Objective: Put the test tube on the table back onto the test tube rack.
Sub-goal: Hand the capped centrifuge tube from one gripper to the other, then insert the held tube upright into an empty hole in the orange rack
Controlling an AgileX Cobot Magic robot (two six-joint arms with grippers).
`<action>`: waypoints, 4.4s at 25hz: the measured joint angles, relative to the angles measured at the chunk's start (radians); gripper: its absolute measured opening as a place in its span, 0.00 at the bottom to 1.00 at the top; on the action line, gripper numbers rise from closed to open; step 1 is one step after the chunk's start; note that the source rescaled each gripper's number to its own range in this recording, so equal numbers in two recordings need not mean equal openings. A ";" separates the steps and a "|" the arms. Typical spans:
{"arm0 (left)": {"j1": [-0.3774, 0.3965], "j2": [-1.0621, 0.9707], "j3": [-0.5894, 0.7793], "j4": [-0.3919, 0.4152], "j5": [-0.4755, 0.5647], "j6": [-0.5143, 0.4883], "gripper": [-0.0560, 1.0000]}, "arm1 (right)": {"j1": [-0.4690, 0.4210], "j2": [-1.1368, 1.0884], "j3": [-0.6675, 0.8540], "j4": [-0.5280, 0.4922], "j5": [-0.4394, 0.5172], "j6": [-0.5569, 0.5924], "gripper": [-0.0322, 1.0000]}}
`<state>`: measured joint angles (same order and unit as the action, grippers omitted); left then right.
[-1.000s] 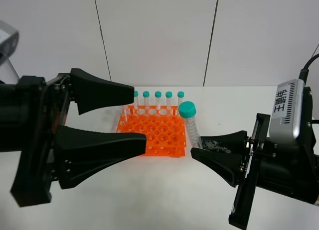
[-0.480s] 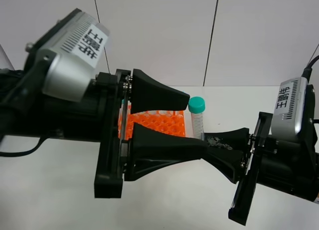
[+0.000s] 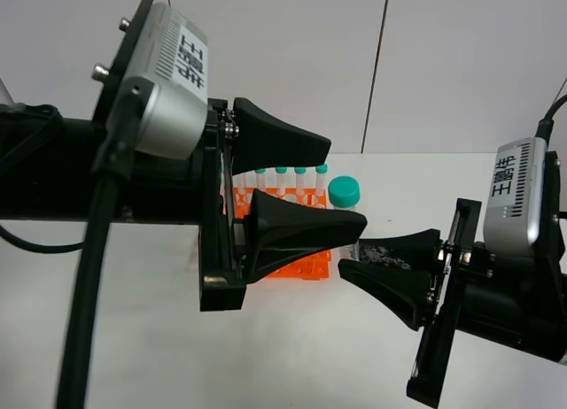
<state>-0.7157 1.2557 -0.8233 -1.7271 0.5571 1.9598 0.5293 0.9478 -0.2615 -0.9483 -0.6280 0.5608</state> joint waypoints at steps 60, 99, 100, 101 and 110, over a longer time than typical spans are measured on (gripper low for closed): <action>-0.003 0.084 -0.087 -0.015 0.035 -0.036 0.05 | 0.000 0.000 0.003 0.089 -0.076 0.001 0.05; -0.004 0.085 -0.094 -0.005 -0.040 -0.044 0.05 | 0.000 0.000 0.004 0.106 0.102 0.106 1.00; -0.004 0.085 -0.094 -0.005 -0.040 -0.044 0.05 | 0.000 0.000 0.004 0.088 0.112 0.118 1.00; -0.004 0.085 -0.094 -0.005 -0.040 -0.044 0.05 | 0.000 0.000 0.004 0.077 0.132 0.134 1.00; -0.004 0.085 -0.094 -0.005 -0.040 -0.037 0.05 | 0.000 0.000 0.004 0.057 0.418 0.219 1.00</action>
<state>-0.7193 1.3404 -0.9173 -1.7317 0.5173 1.9224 0.5293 0.9478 -0.2577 -0.8913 -0.2104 0.7797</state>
